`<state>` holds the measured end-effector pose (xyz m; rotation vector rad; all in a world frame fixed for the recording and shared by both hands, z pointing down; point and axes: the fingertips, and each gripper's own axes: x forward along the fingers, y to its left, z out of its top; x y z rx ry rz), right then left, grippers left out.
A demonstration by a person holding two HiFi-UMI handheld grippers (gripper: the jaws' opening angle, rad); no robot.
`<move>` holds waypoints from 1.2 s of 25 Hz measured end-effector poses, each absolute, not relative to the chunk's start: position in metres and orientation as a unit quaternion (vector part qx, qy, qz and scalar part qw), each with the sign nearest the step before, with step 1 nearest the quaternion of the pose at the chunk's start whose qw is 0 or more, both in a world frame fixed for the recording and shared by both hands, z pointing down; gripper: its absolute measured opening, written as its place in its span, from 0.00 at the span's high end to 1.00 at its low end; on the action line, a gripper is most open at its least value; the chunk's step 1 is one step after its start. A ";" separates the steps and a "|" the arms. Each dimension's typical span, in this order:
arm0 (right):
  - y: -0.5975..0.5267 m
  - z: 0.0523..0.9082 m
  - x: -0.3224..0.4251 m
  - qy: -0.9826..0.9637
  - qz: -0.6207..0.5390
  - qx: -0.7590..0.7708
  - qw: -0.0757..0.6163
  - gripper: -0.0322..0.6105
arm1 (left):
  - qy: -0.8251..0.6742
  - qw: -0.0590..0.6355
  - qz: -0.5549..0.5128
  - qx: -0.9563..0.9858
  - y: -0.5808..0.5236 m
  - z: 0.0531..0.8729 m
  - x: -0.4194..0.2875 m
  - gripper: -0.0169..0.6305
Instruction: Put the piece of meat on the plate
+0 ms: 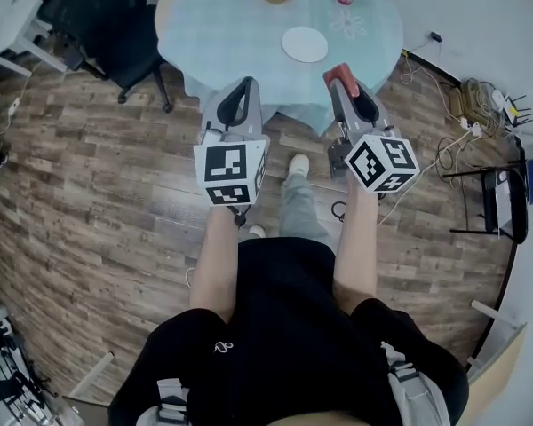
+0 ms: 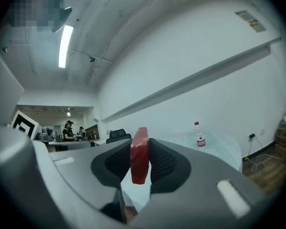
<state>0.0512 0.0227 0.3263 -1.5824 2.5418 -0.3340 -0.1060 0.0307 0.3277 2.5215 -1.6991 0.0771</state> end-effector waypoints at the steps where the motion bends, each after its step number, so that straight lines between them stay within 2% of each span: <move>1: 0.004 0.324 0.050 0.843 -0.104 -0.523 0.069 0.79 | -0.567 0.053 0.028 0.821 0.012 0.330 -0.111 0.98; 5: -0.077 0.305 0.057 0.854 -0.073 -0.508 0.082 0.79 | -0.583 0.073 0.022 0.809 -0.071 0.330 -0.106 0.98; 14: -0.223 0.314 0.137 0.846 -0.108 -0.516 0.073 0.79 | -0.544 0.080 0.040 0.834 -0.202 0.329 -0.002 0.98; 25: -0.307 0.340 0.132 0.857 -0.146 -0.490 0.064 0.79 | -0.566 0.097 0.060 0.817 -0.277 0.342 -0.004 0.98; 30: -0.329 0.387 0.120 0.853 -0.184 -0.489 0.014 0.79 | -0.559 0.134 0.086 0.813 -0.301 0.376 -0.010 0.98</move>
